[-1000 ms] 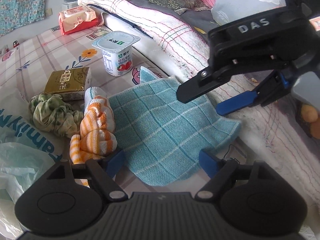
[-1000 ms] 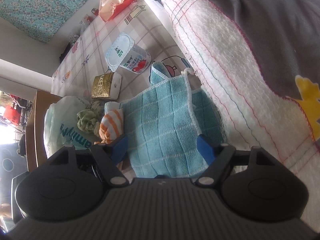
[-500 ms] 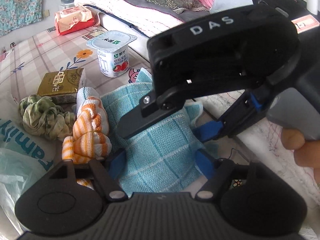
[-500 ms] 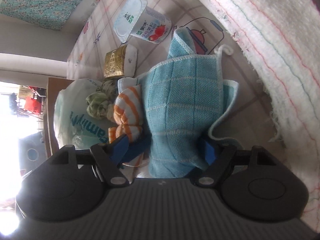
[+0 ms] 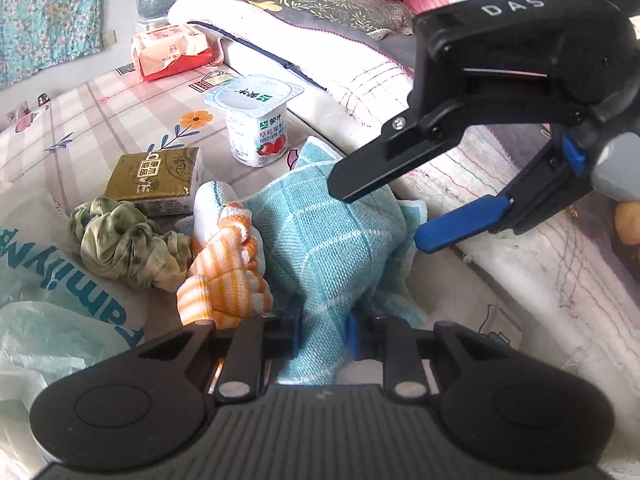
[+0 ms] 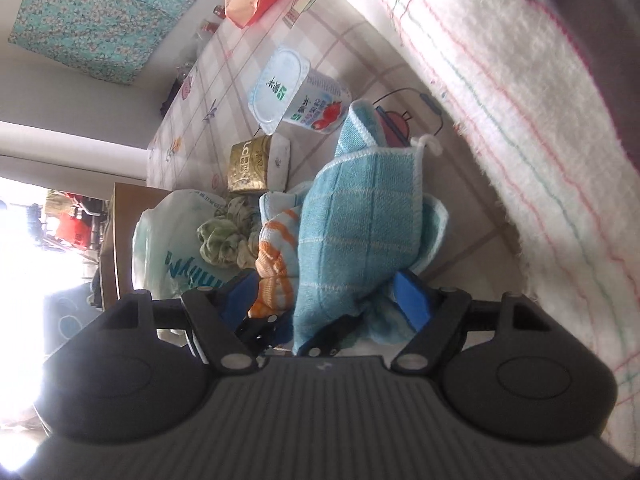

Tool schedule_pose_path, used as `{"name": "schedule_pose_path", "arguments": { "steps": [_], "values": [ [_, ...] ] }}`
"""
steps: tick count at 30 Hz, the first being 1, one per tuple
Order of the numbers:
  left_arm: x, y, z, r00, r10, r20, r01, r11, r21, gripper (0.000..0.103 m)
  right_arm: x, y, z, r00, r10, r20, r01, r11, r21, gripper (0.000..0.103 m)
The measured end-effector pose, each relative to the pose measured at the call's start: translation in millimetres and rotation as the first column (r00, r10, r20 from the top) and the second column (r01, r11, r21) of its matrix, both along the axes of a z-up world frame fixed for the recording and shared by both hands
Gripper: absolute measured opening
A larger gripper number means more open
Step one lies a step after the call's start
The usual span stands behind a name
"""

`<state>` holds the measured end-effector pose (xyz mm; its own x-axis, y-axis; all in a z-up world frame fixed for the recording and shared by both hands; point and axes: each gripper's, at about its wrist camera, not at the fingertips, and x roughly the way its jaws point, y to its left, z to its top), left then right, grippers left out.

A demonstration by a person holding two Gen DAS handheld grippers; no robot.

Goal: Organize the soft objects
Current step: 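Lift the blue checked towel with the left gripper off the mattress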

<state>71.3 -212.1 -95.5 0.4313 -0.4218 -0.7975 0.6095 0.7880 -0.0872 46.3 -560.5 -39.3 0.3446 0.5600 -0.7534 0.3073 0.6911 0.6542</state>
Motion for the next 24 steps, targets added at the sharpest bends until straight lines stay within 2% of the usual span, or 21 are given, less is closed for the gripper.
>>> {"name": "schedule_pose_path", "arguments": {
  "steps": [4,7,10,13,19,23,24],
  "values": [
    [0,3,6,1.0,-0.012,0.002,0.012,0.999,-0.044,0.018,2,-1,-14,0.999,-0.003,-0.034,0.004,0.999,0.032,0.075],
    [-3,3,10,1.0,-0.021,0.014,0.022,0.998,-0.054,0.018,3,3,-33,0.997,-0.006,-0.074,0.015,0.992,0.122,0.063],
    [-8,4,16,0.999,-0.026,0.042,0.028,0.998,-0.057,0.018,2,3,-36,0.997,-0.022,-0.071,0.032,0.988,0.15,0.055],
    [-12,4,24,0.998,-0.035,0.06,0.04,0.996,-0.082,0.019,-3,-1,-35,0.997,-0.041,-0.062,0.052,0.982,0.182,0.047],
    [-19,4,32,0.996,-0.045,0.079,0.054,0.992,-0.115,0.025,-18,-5,-20,0.997,-0.075,-0.011,0.075,0.983,0.165,0.028],
    [-22,11,43,0.996,-0.035,0.082,0.048,0.986,-0.157,0.031,-28,-8,-3,0.995,-0.086,0.041,0.079,0.985,0.155,0.023],
    [-21,13,46,0.996,-0.03,0.083,0.043,0.985,-0.167,0.035,-29,-8,0,0.995,-0.088,0.052,0.079,0.985,0.152,0.023]
  ]
}}
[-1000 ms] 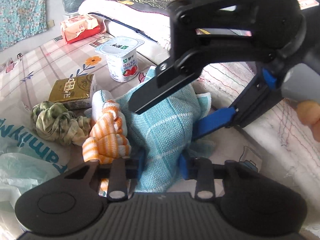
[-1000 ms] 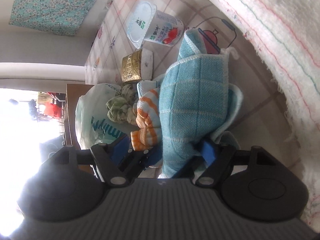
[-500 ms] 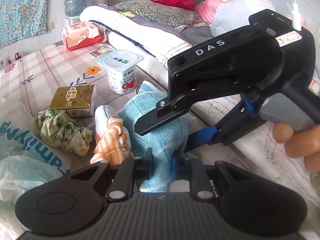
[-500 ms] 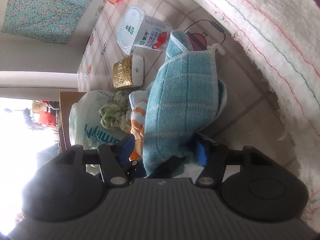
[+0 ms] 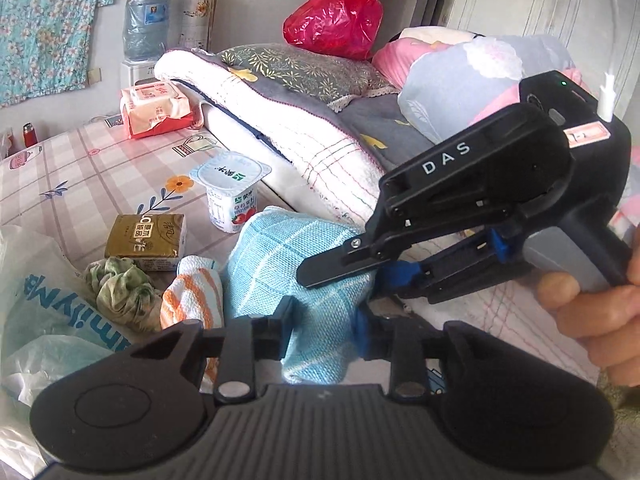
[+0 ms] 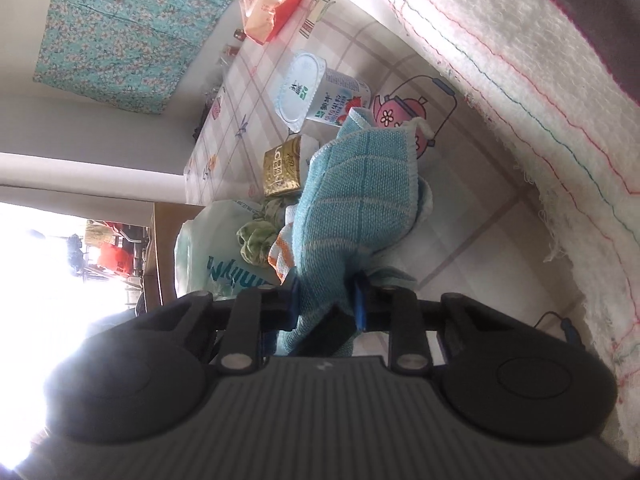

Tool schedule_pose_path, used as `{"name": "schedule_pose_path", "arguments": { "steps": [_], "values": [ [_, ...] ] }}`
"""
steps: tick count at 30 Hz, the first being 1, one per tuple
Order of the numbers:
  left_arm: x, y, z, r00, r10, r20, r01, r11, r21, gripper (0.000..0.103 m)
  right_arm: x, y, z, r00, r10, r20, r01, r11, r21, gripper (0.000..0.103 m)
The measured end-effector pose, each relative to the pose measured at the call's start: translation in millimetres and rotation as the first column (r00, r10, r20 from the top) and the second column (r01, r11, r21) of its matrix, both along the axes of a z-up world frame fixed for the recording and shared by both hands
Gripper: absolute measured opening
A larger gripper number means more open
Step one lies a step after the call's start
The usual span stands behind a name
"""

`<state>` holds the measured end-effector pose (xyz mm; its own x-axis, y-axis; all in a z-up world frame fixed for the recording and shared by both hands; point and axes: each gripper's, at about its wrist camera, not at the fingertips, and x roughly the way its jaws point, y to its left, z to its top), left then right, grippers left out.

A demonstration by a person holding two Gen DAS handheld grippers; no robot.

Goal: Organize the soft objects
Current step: 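Lift the blue checked towel with the left gripper off the mattress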

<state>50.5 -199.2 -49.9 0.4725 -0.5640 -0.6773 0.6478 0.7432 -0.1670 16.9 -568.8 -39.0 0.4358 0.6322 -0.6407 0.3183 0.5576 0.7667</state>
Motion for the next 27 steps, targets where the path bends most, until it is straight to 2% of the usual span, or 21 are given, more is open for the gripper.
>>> {"name": "schedule_pose_path", "arguments": {
  "steps": [7,10,14,16,17,22,27],
  "values": [
    [5,14,13,0.999,0.016,-0.035,-0.018,0.997,-0.069,0.066,-16,-4,29,0.997,-0.015,0.082,0.014,1.0,0.008,0.019],
    [9,19,16,0.997,0.013,-0.073,-0.021,0.994,-0.104,0.075,-23,-2,38,0.994,-0.009,0.111,0.004,0.999,0.049,0.018],
    [9,29,22,0.996,0.021,-0.084,-0.033,0.989,-0.141,0.071,-26,1,47,0.99,0.002,0.139,-0.014,0.996,0.084,0.018],
    [8,35,26,0.997,0.031,-0.073,-0.042,0.988,-0.152,0.06,-25,5,52,0.988,0.011,0.154,-0.027,0.995,0.098,0.018],
    [8,38,28,0.997,0.039,-0.065,-0.049,0.987,-0.152,0.058,-24,7,53,0.987,0.016,0.158,-0.032,0.994,0.105,0.018],
    [6,63,45,0.995,0.099,-0.01,-0.099,0.981,-0.168,0.047,-10,29,67,0.979,0.06,0.195,-0.088,0.986,0.141,0.018],
    [3,102,68,0.976,0.205,0.073,-0.19,0.967,-0.171,0.042,13,67,90,0.954,0.153,0.256,-0.195,0.97,0.147,0.018]
  ]
}}
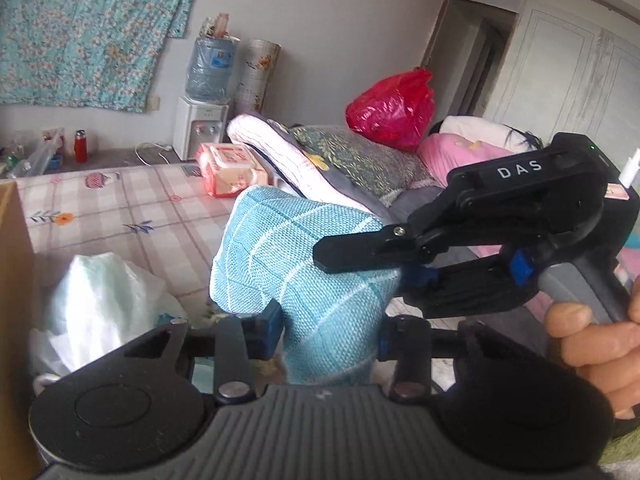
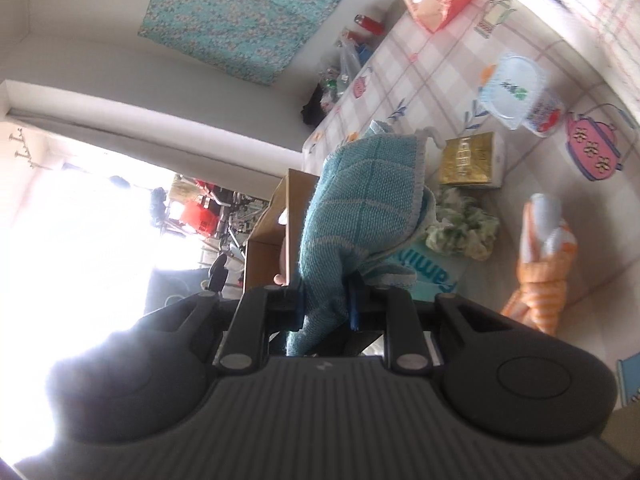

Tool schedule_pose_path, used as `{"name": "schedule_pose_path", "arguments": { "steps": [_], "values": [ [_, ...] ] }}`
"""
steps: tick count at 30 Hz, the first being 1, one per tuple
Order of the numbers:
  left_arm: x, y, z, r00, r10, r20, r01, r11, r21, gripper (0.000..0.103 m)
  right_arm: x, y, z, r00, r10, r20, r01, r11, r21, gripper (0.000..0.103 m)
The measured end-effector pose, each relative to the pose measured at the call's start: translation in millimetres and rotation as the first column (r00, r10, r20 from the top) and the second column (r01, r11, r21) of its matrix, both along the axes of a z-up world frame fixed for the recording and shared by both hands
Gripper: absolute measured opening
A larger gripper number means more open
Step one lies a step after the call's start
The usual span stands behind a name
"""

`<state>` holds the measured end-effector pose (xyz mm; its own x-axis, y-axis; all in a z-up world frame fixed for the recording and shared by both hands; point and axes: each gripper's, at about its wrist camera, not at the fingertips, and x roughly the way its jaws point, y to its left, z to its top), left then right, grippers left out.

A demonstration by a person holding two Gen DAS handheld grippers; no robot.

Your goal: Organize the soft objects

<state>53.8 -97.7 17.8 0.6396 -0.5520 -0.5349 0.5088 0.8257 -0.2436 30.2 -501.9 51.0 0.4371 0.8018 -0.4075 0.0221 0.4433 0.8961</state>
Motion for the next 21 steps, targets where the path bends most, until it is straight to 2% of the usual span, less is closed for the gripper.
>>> {"name": "schedule_pose_path", "arguments": {
  "steps": [5,9,16,21],
  "values": [
    [1,51,23,0.987,0.146,0.067,-0.149,0.988,0.041,0.039,34,62,24,0.988,0.146,0.049,-0.147,0.989,0.017,0.018],
    [3,106,42,0.954,0.287,0.09,-0.293,0.954,0.068,0.038,64,129,39,0.958,0.277,0.079,-0.28,0.959,0.03,0.018],
    [8,196,63,0.859,0.502,0.102,-0.512,0.846,0.147,0.038,106,273,53,0.866,0.494,0.077,-0.498,0.865,0.06,0.018],
    [26,258,54,0.797,0.603,0.018,-0.596,0.782,0.183,0.037,125,363,46,0.811,0.585,0.012,-0.585,0.81,0.032,0.018]
  ]
}}
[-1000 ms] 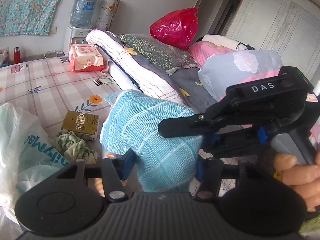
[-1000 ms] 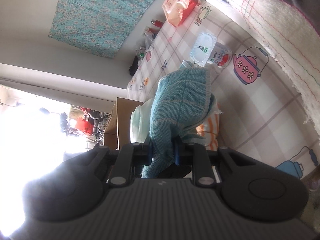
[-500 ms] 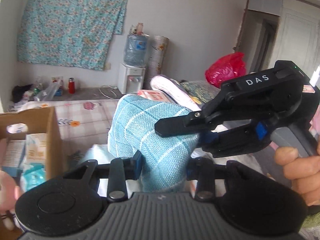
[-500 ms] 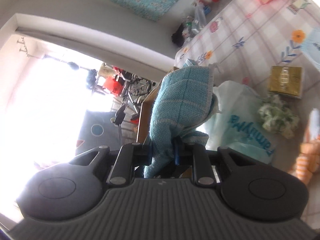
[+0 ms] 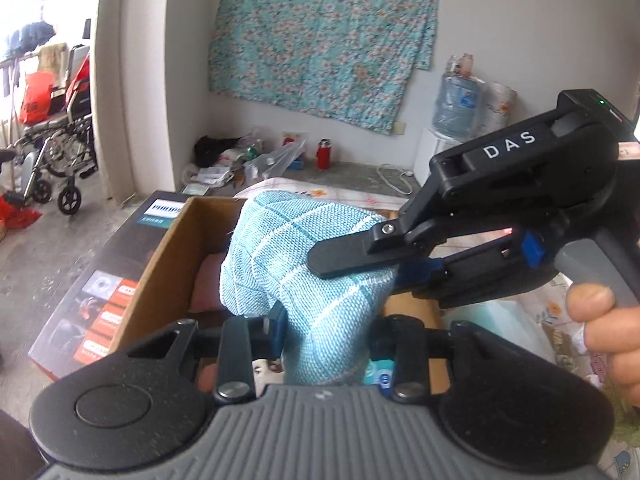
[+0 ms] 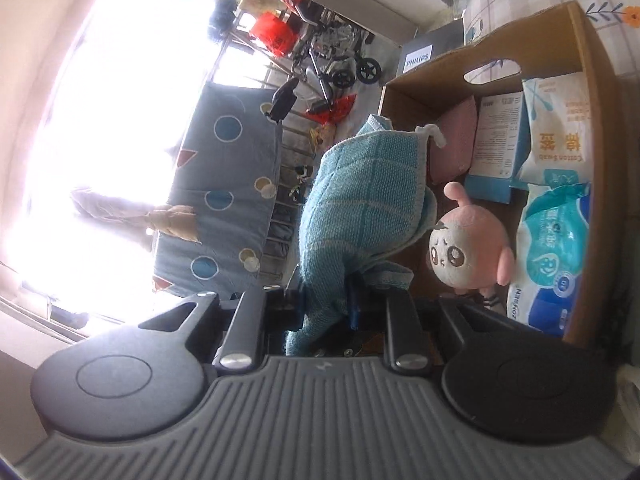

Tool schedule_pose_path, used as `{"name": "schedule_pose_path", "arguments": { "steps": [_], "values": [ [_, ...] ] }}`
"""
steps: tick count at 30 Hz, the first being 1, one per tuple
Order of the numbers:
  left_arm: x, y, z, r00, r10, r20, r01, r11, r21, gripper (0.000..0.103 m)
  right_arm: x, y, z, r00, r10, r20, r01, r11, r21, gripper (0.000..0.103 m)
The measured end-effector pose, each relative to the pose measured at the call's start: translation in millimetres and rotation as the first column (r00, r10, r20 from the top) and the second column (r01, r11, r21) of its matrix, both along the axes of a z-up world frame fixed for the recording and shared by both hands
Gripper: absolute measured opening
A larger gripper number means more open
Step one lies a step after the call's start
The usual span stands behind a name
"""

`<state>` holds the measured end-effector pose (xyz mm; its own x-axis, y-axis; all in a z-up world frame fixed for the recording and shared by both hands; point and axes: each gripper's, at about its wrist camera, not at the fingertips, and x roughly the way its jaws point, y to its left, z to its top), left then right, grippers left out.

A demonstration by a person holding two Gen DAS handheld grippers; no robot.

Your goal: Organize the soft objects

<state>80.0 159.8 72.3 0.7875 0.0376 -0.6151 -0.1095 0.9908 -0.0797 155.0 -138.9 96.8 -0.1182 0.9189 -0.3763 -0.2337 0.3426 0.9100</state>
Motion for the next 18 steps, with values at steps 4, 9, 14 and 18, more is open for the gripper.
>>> {"name": "schedule_pose_path", "arguments": {
  "steps": [4,9,14,18],
  "values": [
    [14,35,-15,0.994,0.073,-0.084,-0.072,0.997,0.021,0.037,11,58,-17,0.998,0.048,-0.049,-0.052,0.996,-0.066,0.019],
    [24,62,-38,0.972,0.131,-0.195,-0.118,0.99,0.08,0.037,24,110,-48,0.993,0.077,-0.087,-0.09,0.984,-0.156,0.019],
    [26,67,-50,0.96,0.141,-0.244,-0.118,0.987,0.108,0.044,33,132,-81,0.99,0.069,-0.124,-0.1,0.959,-0.266,0.019],
    [28,66,-51,0.96,0.146,-0.239,-0.116,0.984,0.134,0.05,35,145,-103,0.986,0.075,-0.148,-0.119,0.941,-0.317,0.022]
  ]
}}
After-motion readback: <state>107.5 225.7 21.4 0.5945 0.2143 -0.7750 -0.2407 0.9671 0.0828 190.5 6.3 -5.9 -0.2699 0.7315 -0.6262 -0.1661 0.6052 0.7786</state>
